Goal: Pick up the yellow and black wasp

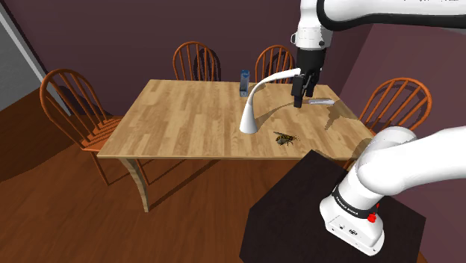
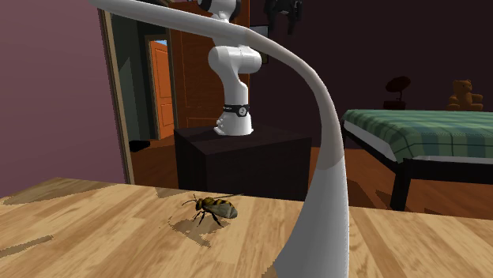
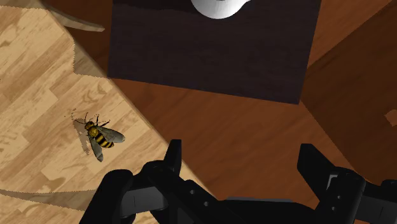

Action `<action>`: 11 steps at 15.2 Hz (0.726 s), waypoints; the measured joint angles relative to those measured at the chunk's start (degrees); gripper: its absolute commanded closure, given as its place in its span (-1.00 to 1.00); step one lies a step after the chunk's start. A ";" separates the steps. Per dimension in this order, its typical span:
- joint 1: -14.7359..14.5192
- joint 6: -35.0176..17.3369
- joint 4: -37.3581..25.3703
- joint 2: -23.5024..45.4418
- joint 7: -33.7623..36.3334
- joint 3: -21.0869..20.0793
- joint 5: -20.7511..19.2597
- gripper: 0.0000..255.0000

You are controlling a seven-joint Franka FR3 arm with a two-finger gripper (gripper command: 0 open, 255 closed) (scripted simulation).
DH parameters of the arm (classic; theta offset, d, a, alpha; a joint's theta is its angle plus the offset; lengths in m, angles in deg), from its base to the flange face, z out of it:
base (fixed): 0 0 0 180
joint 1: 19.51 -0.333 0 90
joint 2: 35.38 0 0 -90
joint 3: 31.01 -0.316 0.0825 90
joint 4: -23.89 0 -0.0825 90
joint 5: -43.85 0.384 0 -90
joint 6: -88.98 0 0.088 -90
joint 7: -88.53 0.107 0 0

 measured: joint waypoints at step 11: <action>3.41 -17.49 10.21 5.74 -5.50 5.47 -4.96 -1.00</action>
